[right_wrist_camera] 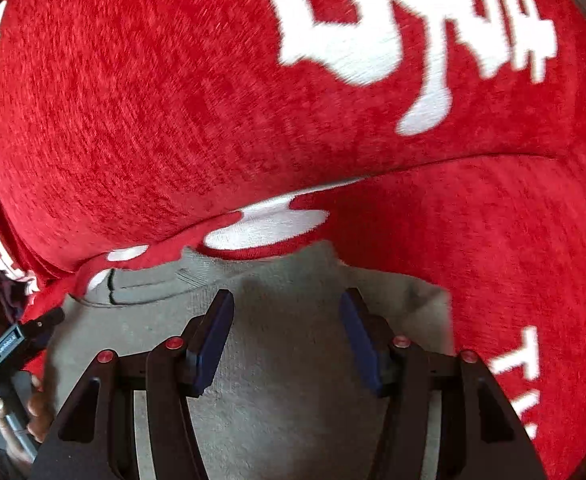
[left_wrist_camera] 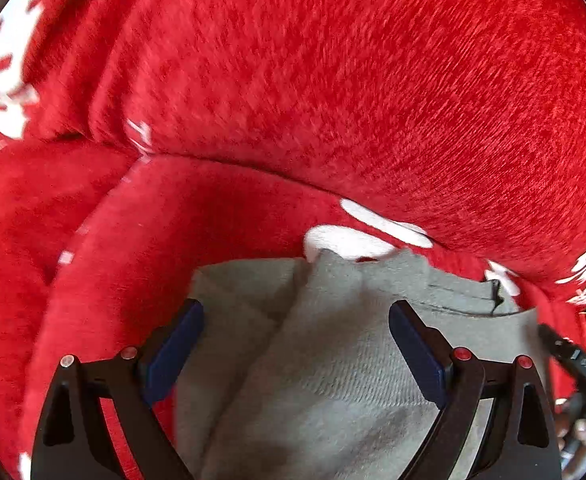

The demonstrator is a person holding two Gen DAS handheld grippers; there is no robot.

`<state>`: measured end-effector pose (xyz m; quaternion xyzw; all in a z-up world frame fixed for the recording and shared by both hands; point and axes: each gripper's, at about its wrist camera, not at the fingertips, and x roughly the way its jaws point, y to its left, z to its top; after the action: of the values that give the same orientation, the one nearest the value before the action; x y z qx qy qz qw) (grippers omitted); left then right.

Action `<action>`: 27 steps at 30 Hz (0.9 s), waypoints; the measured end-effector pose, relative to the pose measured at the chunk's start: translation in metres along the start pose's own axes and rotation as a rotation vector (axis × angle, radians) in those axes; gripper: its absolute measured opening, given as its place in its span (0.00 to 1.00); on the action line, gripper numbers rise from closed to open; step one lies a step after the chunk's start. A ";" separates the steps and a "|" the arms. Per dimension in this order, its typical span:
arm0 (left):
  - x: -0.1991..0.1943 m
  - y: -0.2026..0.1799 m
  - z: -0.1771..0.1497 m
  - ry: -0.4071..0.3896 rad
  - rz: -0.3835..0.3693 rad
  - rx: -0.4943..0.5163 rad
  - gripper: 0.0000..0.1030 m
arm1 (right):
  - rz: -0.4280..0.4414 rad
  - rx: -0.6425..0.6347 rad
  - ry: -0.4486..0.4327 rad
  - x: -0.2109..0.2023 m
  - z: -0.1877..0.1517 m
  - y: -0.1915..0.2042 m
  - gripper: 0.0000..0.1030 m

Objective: Fold small clothes

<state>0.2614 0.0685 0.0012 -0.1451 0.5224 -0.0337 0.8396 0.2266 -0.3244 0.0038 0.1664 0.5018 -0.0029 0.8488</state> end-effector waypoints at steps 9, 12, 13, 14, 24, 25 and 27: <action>-0.032 -0.075 -0.063 -0.019 0.040 0.220 0.92 | -0.015 -0.279 0.008 -0.035 -0.054 0.060 0.61; -0.019 -0.067 -0.075 0.025 0.127 0.239 0.92 | -0.126 -0.373 0.040 -0.028 -0.077 0.054 0.61; -0.021 -0.062 -0.077 0.009 0.135 0.248 0.92 | -0.101 -0.337 0.015 -0.034 -0.078 0.042 0.61; -0.029 -0.055 -0.080 -0.013 0.151 0.255 0.92 | -0.096 -0.285 0.005 -0.043 -0.077 0.023 0.61; -0.098 -0.056 -0.124 -0.067 0.025 0.181 0.92 | -0.026 -0.223 -0.098 -0.122 -0.122 0.016 0.62; -0.097 -0.060 -0.132 -0.066 0.026 0.190 0.92 | -0.014 -0.262 -0.099 -0.125 -0.133 0.026 0.62; -0.096 -0.064 -0.147 -0.072 0.060 0.210 0.92 | -0.020 -0.300 -0.084 -0.118 -0.147 0.036 0.62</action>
<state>0.0936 -0.0032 0.0415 -0.0416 0.4896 -0.0577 0.8690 0.0493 -0.2677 0.0495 0.0325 0.4621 0.0569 0.8844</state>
